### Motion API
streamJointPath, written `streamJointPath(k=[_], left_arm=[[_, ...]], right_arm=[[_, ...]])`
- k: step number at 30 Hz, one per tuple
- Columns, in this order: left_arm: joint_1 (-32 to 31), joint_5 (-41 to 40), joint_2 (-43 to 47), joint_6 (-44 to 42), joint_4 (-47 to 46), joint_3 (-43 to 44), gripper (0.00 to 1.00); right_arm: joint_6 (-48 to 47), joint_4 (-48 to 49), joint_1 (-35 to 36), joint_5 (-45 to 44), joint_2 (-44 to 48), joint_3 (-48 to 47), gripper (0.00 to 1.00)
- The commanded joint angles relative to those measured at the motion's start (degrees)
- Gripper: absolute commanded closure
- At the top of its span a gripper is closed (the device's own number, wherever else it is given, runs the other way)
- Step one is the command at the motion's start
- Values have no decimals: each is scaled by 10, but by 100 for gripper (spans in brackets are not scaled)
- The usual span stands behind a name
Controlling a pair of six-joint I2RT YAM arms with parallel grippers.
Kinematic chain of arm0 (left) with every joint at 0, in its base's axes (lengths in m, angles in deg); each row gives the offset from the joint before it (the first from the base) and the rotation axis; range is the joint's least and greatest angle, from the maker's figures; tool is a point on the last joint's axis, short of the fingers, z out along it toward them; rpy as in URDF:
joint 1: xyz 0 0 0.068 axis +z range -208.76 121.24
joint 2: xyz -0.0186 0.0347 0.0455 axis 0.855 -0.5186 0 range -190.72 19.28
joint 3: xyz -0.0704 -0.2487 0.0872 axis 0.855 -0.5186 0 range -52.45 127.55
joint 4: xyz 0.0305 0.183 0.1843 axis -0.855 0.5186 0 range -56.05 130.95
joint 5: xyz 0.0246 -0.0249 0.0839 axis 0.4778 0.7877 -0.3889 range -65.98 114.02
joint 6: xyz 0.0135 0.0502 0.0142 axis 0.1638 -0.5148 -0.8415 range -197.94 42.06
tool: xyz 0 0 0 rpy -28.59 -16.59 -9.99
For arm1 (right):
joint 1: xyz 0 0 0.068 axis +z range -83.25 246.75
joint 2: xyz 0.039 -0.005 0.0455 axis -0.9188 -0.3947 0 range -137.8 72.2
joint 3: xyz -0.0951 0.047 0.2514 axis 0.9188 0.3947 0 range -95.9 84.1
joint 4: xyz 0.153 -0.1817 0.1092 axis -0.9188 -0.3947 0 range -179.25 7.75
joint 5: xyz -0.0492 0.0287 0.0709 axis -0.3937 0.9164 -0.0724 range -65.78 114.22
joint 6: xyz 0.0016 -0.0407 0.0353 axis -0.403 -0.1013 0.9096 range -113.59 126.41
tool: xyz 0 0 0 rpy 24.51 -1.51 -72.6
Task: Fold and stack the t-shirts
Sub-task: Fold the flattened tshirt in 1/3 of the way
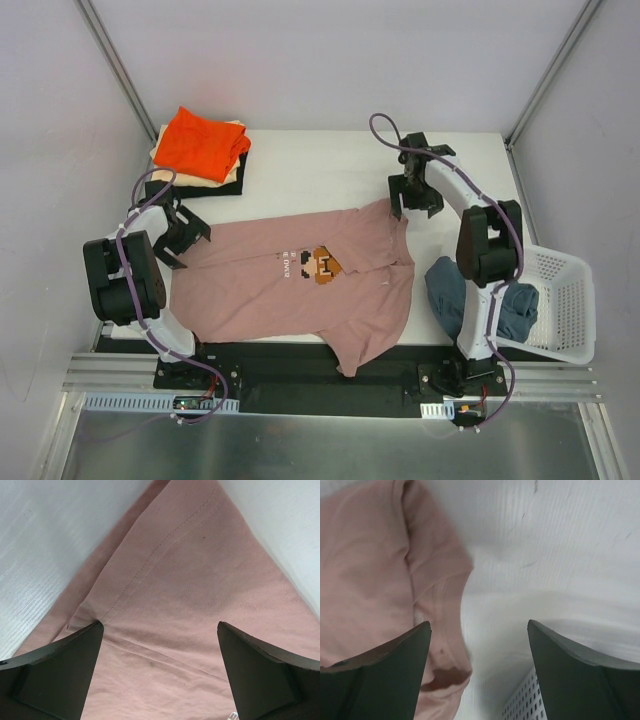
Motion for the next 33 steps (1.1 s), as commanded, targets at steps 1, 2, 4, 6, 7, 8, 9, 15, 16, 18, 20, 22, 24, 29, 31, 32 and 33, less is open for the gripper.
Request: streamJointPath(k=[1, 2, 4, 6, 7, 8, 9, 15, 16, 18, 20, 22, 24, 29, 31, 32, 33], left_arm=[[7, 12, 15, -7, -6, -1, 1], [7, 10, 15, -8, -6, -2, 1], [8, 8, 15, -11, -6, -6, 1], [7, 7, 15, -10, -7, -9, 1], [7, 8, 14, -9, -8, -11, 1], [7, 9, 13, -8, -11, -12, 1], [7, 11, 10, -7, -13, -13, 1], [7, 16, 2, -5, -20, -20, 1], [7, 16, 2, -5, -19, -21, 1], [7, 13, 2, -6, -20, -21, 1], [8, 12, 1, -6, -20, -22, 1], [7, 13, -2, -6, -20, -20, 1], [8, 12, -6, -6, -20, -19, 1], [5, 16, -13, -3, -20, -11, 1], [0, 18, -20, -2, -20, -2, 1], [-4, 18, -23, 1, -20, 10, 1], [-14, 17, -31, 2, -20, 17, 1]], right_arm=[[51, 28, 15, 98, 121, 68, 18], [59, 37, 14, 112, 143, 89, 19], [85, 63, 15, 177, 160, 144, 21], [111, 81, 17, 229, 175, 192, 25], [116, 98, 23, 241, 177, 203, 26], [117, 103, 29, 248, 178, 213, 28], [119, 107, 39, 255, 177, 224, 30], [136, 111, 59, 236, 142, 231, 34], [142, 108, 59, 224, 136, 228, 36], [142, 94, 60, 179, 119, 225, 39], [142, 74, 60, 148, 101, 217, 36], [139, 68, 58, 128, 92, 220, 35], [142, 70, 52, 135, 79, 229, 35], [148, 79, 34, 171, 65, 232, 36], [151, 81, 22, 186, 61, 225, 36], [149, 80, 17, 200, 59, 222, 35], [152, 80, 8, 208, 57, 216, 35]])
